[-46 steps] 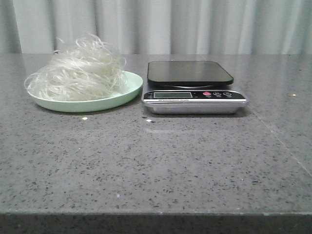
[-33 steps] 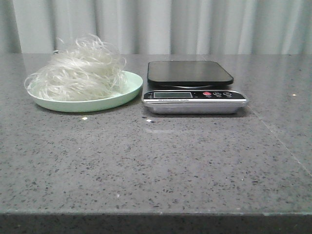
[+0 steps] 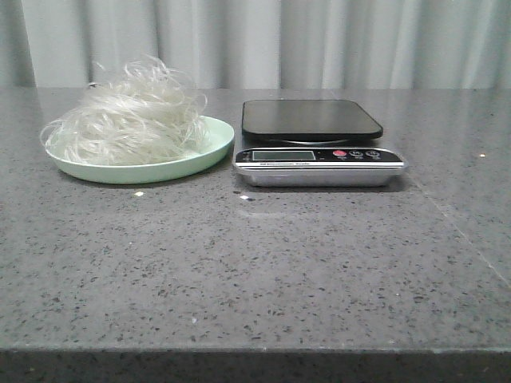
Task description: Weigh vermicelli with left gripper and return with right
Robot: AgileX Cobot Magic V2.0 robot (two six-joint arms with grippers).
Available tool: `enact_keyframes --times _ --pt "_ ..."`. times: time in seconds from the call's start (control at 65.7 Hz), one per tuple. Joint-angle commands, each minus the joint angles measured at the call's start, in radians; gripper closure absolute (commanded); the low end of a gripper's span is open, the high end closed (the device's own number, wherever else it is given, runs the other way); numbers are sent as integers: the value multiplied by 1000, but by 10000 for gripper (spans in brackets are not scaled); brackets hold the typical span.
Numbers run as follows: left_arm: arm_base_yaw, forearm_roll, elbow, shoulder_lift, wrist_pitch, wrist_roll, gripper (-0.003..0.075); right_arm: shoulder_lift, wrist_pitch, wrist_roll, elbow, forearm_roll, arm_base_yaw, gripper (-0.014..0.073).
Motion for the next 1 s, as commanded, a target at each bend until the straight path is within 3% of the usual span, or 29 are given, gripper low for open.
enact_keyframes --times 0.0,0.183,0.563,0.898,0.99 --pt "-1 -2 8 -19 -85 -5 594 -17 -82 -8 -8 -8 -4 426" --pt "-3 -46 -28 -19 -275 -14 594 -17 -82 -8 -8 -8 -4 426" --pt "-3 -18 -476 221 133 -6 594 -18 -82 -8 -8 -8 -4 426" --pt "-3 -32 -496 409 104 -7 592 -18 -82 -8 -8 -8 -4 426" --pt "-3 -32 -531 455 110 -7 559 -18 -82 -8 -8 -8 -4 426"
